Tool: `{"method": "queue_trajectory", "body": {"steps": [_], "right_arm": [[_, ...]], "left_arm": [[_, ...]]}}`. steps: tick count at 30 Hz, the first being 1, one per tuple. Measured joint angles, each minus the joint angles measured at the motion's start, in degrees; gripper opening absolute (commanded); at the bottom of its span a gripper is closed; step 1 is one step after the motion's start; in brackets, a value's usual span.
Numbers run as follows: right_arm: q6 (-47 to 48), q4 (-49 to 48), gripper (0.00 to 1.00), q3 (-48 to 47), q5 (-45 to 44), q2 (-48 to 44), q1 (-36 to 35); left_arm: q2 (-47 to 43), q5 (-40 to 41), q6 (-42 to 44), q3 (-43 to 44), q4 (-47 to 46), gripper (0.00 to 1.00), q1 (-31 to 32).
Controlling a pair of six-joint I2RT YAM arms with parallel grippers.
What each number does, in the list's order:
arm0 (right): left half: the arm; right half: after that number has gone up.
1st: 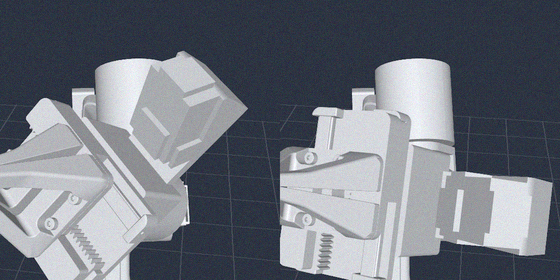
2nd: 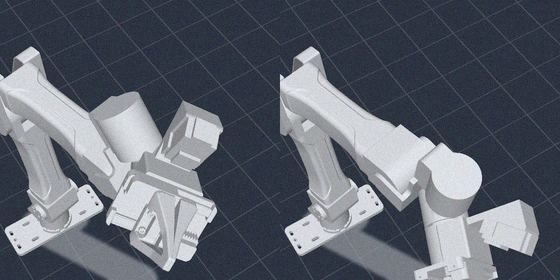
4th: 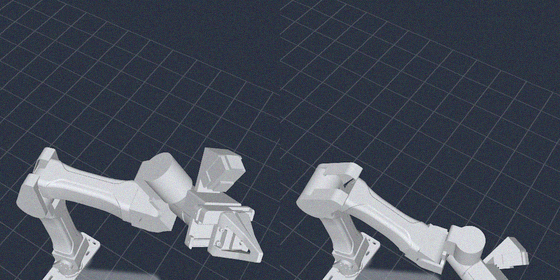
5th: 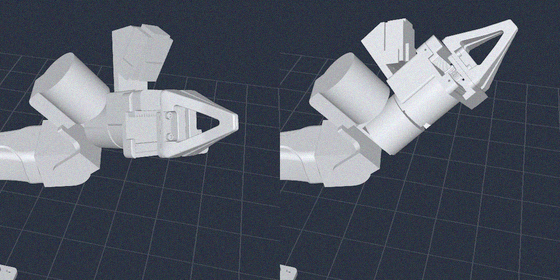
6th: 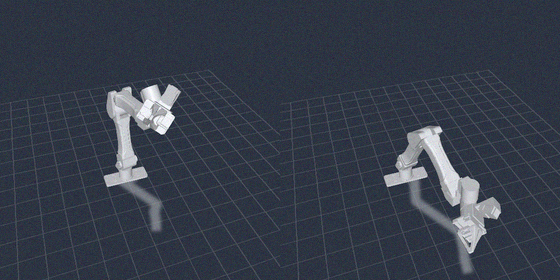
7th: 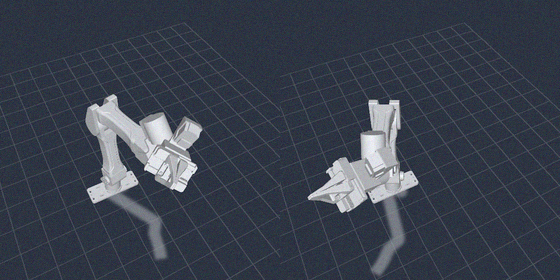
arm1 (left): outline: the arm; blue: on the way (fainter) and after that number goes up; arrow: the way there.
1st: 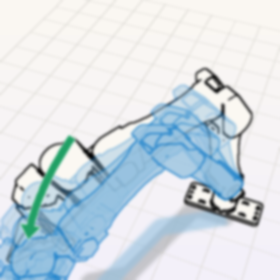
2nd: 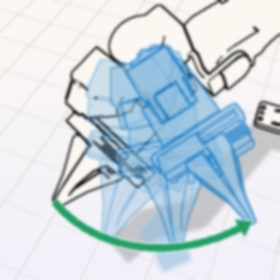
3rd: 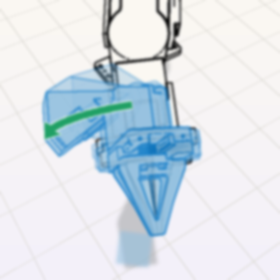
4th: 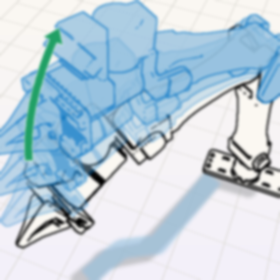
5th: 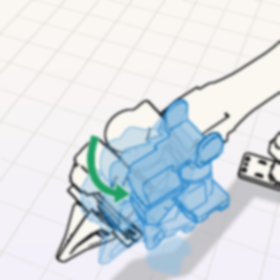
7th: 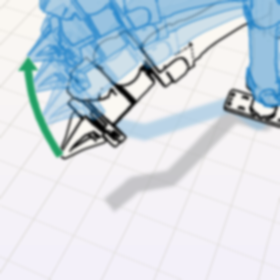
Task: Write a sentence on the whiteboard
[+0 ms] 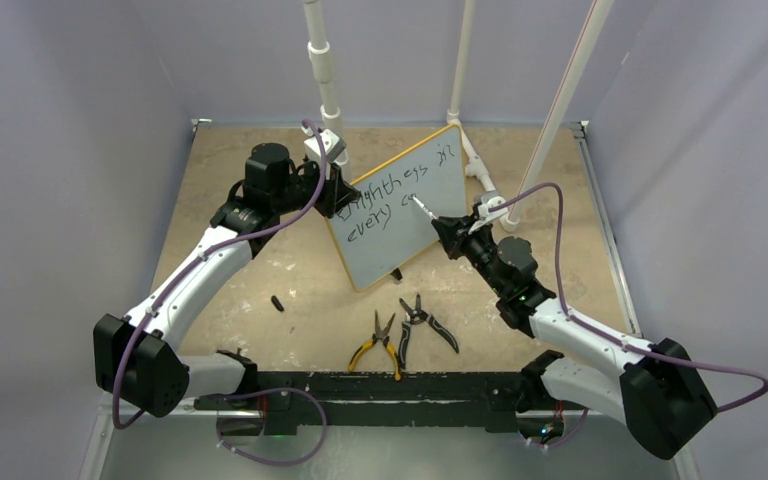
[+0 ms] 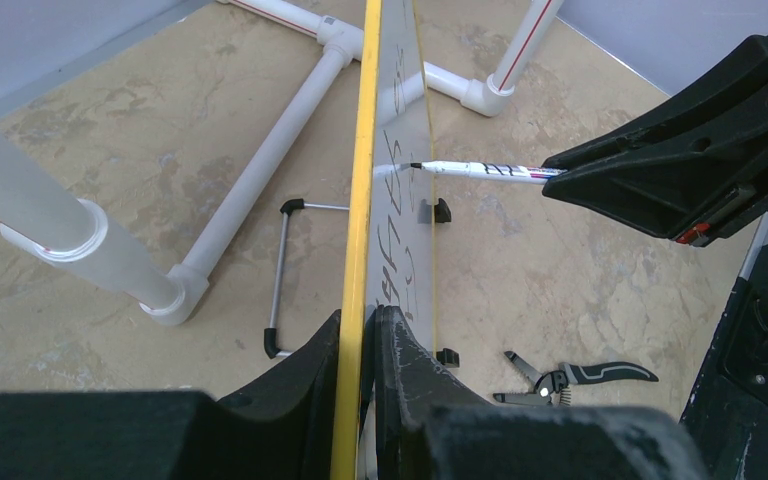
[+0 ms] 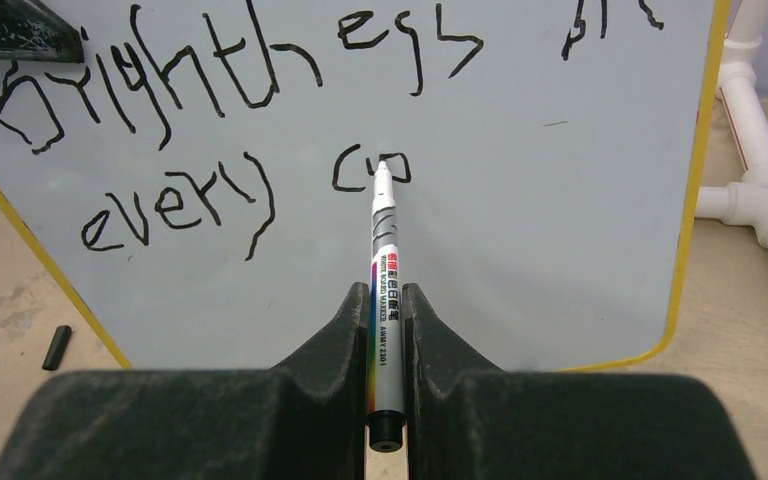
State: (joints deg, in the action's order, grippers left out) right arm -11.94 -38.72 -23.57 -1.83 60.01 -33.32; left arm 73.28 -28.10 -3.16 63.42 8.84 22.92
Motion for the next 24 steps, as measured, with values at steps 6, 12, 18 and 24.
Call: {"method": "queue_trajectory", "body": {"steps": [6, 12, 18, 24], "right_arm": [[0.0, 0.1, 0.00, 0.0, 0.1, 0.0, -0.1], [0.0, 0.1, 0.00, 0.0, 0.1, -0.1, -0.6], [0.0, 0.5, 0.00, 0.0, 0.1, -0.4, -0.9], [0.0, 1.7, 0.00, 0.0, -0.2, -1.7, -1.2]], "left_arm": [[0.0, 0.0, 0.0, 0.0, 0.0, 0.00, 0.0], [0.0, 0.0, 0.0, 0.0, 0.0, 0.00, 0.0], [-0.1, 0.0, 0.0, 0.0, 0.0, 0.00, 0.0], [-0.3, 0.0, 0.0, -0.3, -0.1, 0.21, 0.0]]}}
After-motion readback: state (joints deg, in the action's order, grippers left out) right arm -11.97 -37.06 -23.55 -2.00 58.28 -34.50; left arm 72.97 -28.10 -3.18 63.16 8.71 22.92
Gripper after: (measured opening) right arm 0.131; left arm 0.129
